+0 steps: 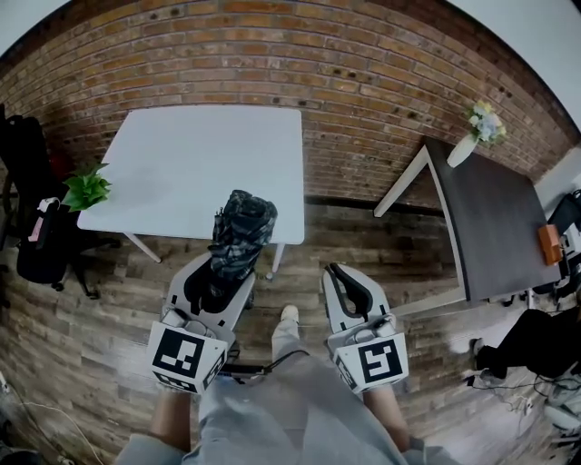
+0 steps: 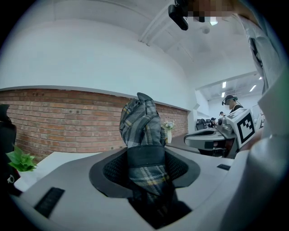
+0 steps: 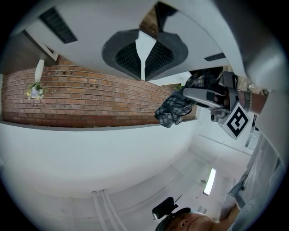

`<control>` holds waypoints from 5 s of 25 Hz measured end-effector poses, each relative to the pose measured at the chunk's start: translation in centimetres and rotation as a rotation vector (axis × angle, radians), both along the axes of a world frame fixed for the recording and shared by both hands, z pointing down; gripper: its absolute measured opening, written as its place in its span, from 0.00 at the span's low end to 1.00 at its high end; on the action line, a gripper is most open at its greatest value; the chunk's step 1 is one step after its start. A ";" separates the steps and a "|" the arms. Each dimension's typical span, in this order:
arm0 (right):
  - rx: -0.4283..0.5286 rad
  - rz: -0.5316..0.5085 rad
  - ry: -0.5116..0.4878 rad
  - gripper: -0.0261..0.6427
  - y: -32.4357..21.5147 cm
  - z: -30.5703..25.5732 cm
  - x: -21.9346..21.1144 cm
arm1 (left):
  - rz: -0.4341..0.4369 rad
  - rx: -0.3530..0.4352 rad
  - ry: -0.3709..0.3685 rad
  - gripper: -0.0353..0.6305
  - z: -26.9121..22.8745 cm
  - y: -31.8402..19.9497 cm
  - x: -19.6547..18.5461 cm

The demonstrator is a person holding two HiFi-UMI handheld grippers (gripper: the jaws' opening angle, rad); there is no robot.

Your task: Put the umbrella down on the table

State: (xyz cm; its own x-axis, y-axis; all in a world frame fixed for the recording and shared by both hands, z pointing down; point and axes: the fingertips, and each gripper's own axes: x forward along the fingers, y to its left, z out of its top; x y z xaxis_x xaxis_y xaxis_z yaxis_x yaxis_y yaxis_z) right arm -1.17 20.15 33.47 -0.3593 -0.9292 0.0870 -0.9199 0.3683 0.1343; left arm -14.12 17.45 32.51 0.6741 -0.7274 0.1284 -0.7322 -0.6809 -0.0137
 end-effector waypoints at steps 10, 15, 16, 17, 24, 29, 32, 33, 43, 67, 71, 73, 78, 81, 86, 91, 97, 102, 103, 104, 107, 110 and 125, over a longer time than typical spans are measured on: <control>-0.034 -0.077 -0.012 0.12 -13.9 0.7 6.6 | -0.052 -0.009 0.006 0.40 -0.8 -13.0 6.0; -0.045 -0.125 -0.009 0.12 -20.9 0.8 9.3 | -0.107 -0.031 -0.004 0.40 -0.4 -19.9 8.0; -0.046 -0.135 -0.007 0.12 -22.1 0.7 9.8 | -0.116 -0.034 -0.008 0.40 -0.4 -21.1 8.5; -0.048 -0.144 -0.005 0.12 -23.2 0.7 10.3 | -0.125 -0.039 -0.011 0.40 -0.4 -22.1 9.0; -0.085 -0.179 -0.010 0.12 -28.6 0.8 12.4 | -0.161 -0.059 -0.018 0.40 -0.4 -26.7 11.6; -0.091 -0.196 -0.011 0.12 -30.2 0.9 12.3 | -0.164 -0.079 -0.028 0.40 0.1 -28.3 12.0; -0.093 -0.199 -0.018 0.12 -30.8 0.9 12.3 | -0.164 -0.084 -0.028 0.40 0.4 -29.1 12.2; -0.095 -0.196 -0.021 0.12 -31.0 1.0 12.3 | -0.164 -0.091 -0.029 0.40 0.6 -29.3 12.3; -0.096 -0.167 -0.018 0.12 -34.6 1.1 11.6 | -0.129 -0.116 -0.042 0.40 1.7 -33.3 12.3; -0.094 -0.039 0.012 0.12 -48.5 4.9 13.1 | 0.020 -0.256 -0.104 0.40 9.4 -51.5 16.7; -0.106 -0.016 0.025 0.12 -50.2 6.2 13.3 | 0.043 -0.290 -0.135 0.40 11.9 -55.3 17.9; -0.116 -0.005 0.022 0.12 -50.9 6.9 13.4 | 0.048 -0.313 -0.139 0.40 13.1 -57.1 18.6; -0.144 0.013 0.022 0.12 -52.1 8.5 13.5 | 0.053 -0.368 -0.161 0.40 16.0 -61.0 20.2; -0.159 0.023 0.028 0.12 -52.6 9.4 13.8 | 0.035 -0.416 -0.150 0.40 17.8 -63.0 20.6; -0.188 0.047 0.028 0.12 -53.1 10.7 14.2 | 0.021 -0.474 -0.202 0.40 21.4 -65.8 21.2; -0.216 0.054 0.048 0.12 -53.5 12.0 14.9 | -0.001 -0.541 -0.209 0.40 24.5 -67.6 22.2; -0.240 0.070 0.045 0.12 -53.9 13.1 15.0 | -0.015 -0.652 -0.241 0.40 27.6 -68.6 22.5; -0.242 0.068 0.039 0.12 -54.0 13.4 15.0 | -0.003 -0.771 -0.246 0.42 29.3 -68.6 22.7; -0.244 0.068 0.038 0.12 -54.0 13.4 14.9 | -0.003 -0.780 -0.244 0.42 29.4 -68.7 22.6; -0.245 0.068 0.037 0.12 -54.0 13.5 14.9 | -0.002 -0.782 -0.242 0.43 29.4 -68.8 22.6; -0.251 0.060 0.050 0.12 -53.9 13.7 14.6 | 0.010 -0.763 -0.231 0.47 29.0 -68.8 22.7; -0.261 0.040 0.061 0.12 -53.8 13.9 14.2 | 0.018 -0.715 -0.190 0.53 28.0 -68.7 22.4; -0.167 -0.058 0.022 0.12 -51.7 9.4 10.9 | -0.049 -0.352 -0.151 0.16 16.8 -63.8 18.5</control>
